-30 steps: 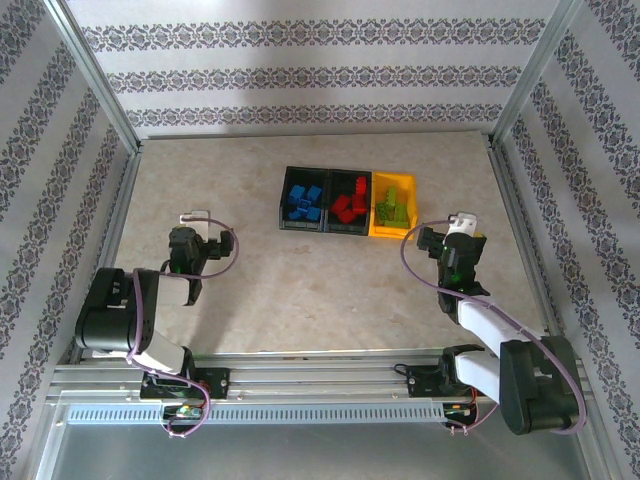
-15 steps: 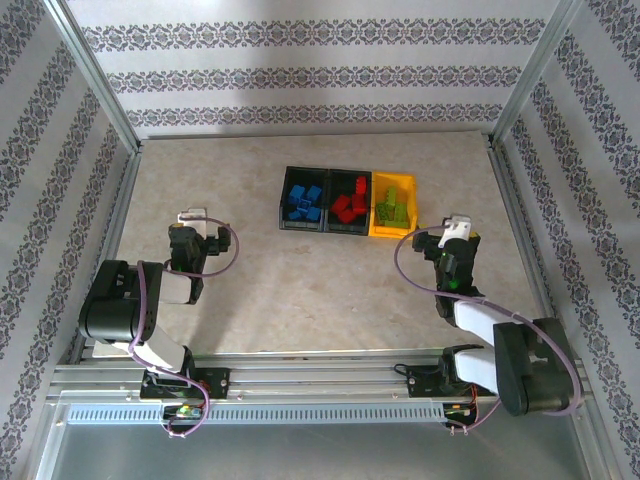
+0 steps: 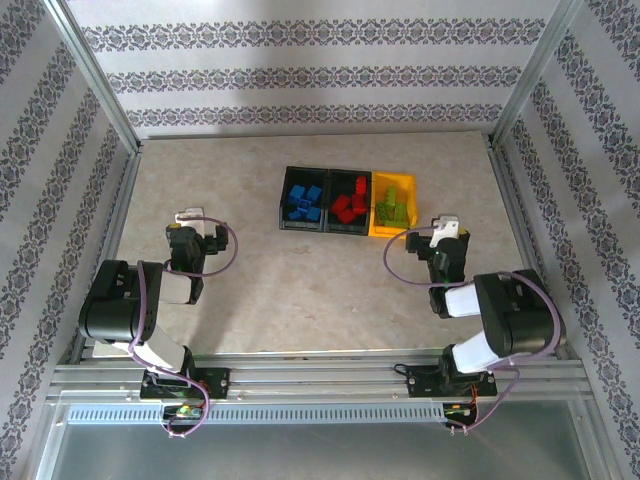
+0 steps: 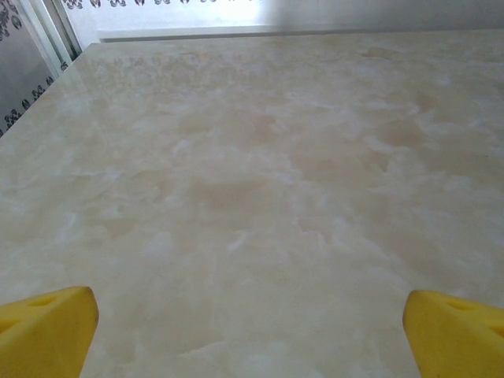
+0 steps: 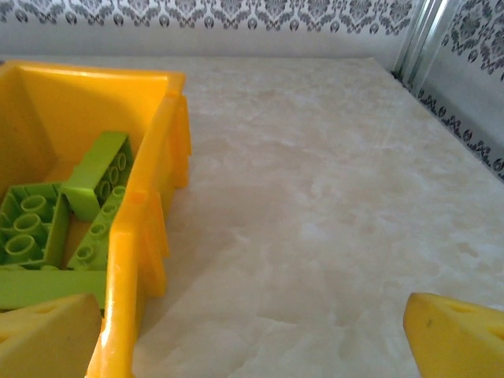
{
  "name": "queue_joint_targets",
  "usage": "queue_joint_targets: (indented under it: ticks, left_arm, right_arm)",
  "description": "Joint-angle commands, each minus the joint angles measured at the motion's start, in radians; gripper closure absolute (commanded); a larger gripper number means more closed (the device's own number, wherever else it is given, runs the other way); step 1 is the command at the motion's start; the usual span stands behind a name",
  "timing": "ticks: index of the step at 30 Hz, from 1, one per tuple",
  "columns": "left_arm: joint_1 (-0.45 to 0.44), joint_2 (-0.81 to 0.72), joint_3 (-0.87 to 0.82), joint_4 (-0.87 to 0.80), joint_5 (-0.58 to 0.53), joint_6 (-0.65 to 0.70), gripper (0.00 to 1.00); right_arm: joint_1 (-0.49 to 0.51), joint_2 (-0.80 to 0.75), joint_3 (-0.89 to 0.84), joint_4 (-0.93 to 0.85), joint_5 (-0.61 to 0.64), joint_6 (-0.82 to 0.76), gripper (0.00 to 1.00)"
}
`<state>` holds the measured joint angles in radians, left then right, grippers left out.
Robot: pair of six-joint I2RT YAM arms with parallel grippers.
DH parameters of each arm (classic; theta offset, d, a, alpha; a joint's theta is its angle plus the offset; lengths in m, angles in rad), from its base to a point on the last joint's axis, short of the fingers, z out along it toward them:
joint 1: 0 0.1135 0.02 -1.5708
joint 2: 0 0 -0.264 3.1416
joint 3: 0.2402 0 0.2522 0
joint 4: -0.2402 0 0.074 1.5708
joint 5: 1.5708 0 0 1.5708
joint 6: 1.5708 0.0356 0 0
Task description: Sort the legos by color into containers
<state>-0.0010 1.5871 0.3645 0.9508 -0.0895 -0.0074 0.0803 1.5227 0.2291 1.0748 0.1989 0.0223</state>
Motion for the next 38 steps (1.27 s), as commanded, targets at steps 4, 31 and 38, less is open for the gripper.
queue_joint_targets:
  ticks: [4,31,38]
  left_arm:
    - [-0.008,0.006,0.011,0.022,0.010,-0.005,0.00]
    - [-0.008,0.007,0.016,0.015,0.034,0.004,0.00]
    - [-0.008,0.007,0.016,0.014,0.034,0.002,0.00]
  right_arm:
    - [-0.029,0.015,0.108,-0.073,-0.016,0.021,0.02]
    - [-0.102,0.011,0.141,-0.107,-0.320,0.013,0.02]
    - [-0.102,0.011,0.141,-0.107,-0.320,0.013,0.02]
